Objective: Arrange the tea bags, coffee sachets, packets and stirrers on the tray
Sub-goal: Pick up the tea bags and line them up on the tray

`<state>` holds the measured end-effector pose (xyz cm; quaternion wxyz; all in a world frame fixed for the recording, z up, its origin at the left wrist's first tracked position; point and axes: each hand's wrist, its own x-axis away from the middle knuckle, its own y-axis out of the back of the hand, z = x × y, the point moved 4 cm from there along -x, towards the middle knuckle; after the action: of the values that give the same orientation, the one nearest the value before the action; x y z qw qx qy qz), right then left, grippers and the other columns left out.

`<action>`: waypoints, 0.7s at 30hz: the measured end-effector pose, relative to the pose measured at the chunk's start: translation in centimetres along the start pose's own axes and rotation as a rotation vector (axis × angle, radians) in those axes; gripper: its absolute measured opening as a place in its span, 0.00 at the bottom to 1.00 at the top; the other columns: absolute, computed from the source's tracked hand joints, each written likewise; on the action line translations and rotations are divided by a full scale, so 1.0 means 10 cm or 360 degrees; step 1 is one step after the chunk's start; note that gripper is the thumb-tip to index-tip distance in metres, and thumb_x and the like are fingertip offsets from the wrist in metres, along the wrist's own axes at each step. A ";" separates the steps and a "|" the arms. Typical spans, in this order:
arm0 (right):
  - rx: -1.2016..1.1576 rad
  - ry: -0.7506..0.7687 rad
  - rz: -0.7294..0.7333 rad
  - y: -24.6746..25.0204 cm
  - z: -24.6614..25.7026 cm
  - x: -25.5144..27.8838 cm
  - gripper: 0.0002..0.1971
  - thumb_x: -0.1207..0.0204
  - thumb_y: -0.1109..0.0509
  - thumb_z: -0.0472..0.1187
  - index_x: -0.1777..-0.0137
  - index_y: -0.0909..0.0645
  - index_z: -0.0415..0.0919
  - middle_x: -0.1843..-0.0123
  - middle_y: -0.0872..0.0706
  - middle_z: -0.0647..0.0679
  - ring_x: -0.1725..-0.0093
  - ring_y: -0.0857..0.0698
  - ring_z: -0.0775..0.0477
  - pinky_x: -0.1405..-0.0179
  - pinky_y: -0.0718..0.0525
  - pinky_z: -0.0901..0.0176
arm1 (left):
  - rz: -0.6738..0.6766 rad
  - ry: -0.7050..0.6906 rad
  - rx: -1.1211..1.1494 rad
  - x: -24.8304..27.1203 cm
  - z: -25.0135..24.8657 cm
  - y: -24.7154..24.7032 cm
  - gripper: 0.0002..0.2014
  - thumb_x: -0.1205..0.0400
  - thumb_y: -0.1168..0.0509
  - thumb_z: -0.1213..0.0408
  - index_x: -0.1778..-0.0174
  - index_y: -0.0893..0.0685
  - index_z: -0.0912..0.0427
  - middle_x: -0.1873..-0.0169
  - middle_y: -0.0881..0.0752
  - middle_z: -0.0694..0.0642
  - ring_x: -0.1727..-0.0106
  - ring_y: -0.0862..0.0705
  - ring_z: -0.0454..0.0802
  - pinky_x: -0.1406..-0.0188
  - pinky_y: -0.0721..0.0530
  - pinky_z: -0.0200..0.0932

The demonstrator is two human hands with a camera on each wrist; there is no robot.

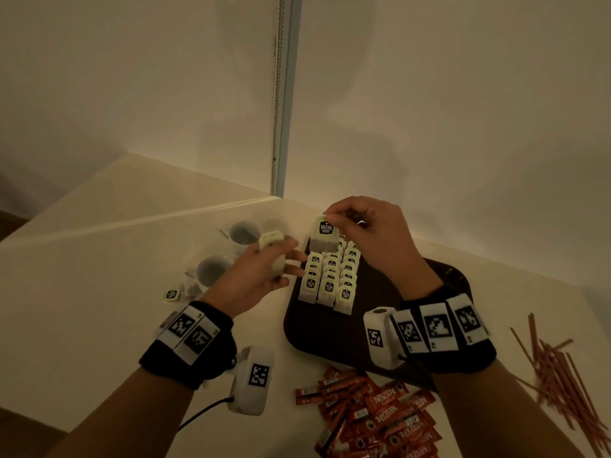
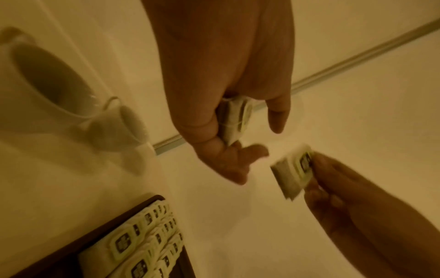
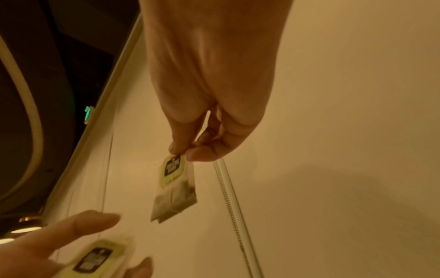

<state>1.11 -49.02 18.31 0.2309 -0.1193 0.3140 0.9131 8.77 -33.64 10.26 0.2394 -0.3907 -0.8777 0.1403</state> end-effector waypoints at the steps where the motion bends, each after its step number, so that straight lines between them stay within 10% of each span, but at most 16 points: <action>1: 0.0017 -0.0035 0.0000 0.01 -0.08 0.02 0.04 0.25 0.27 0.35 0.54 0.12 0.43 0.62 0.12 0.56 0.64 0.16 0.60 0.63 0.17 0.68 | -0.0046 0.0109 0.0130 0.01 0.04 0.07 0.10 0.20 0.36 0.60 0.46 0.21 0.61 0.55 0.11 0.61 0.60 0.12 0.52 0.70 0.16 0.37; 8: 0.0333 -0.0504 0.0333 -0.29 -0.82 0.29 0.06 0.23 0.30 0.36 0.48 0.14 0.39 0.55 0.14 0.52 0.61 0.19 0.66 0.60 0.21 0.80 | -0.0224 0.0194 0.0411 0.05 0.15 0.41 0.15 0.15 0.49 0.66 0.51 0.18 0.67 0.46 0.13 0.68 0.49 0.11 0.60 0.63 0.11 0.42; 15: 0.0155 -0.0914 0.0696 -0.87 -1.37 0.64 0.08 0.22 0.31 0.34 0.46 0.16 0.33 0.59 0.18 0.53 0.63 0.20 0.58 0.66 0.17 0.73 | -0.0250 0.0257 0.0331 0.09 0.15 0.53 0.23 0.14 0.50 0.51 0.43 0.16 0.63 0.56 0.12 0.61 0.54 0.12 0.56 0.60 0.10 0.43; 21: 0.0277 -0.1012 0.0437 -1.03 -1.63 0.61 0.04 0.25 0.28 0.34 0.51 0.16 0.36 0.52 0.13 0.40 0.55 0.15 0.46 0.48 0.14 0.53 | -0.0307 0.0312 0.0346 0.09 0.17 0.52 0.27 0.15 0.50 0.45 0.43 0.17 0.64 0.51 0.11 0.66 0.57 0.09 0.58 0.66 0.11 0.41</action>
<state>2.12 -50.03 -1.88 0.2014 0.2342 0.3161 0.8970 10.58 -29.65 6.87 0.3771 -0.2883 -0.8633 0.1718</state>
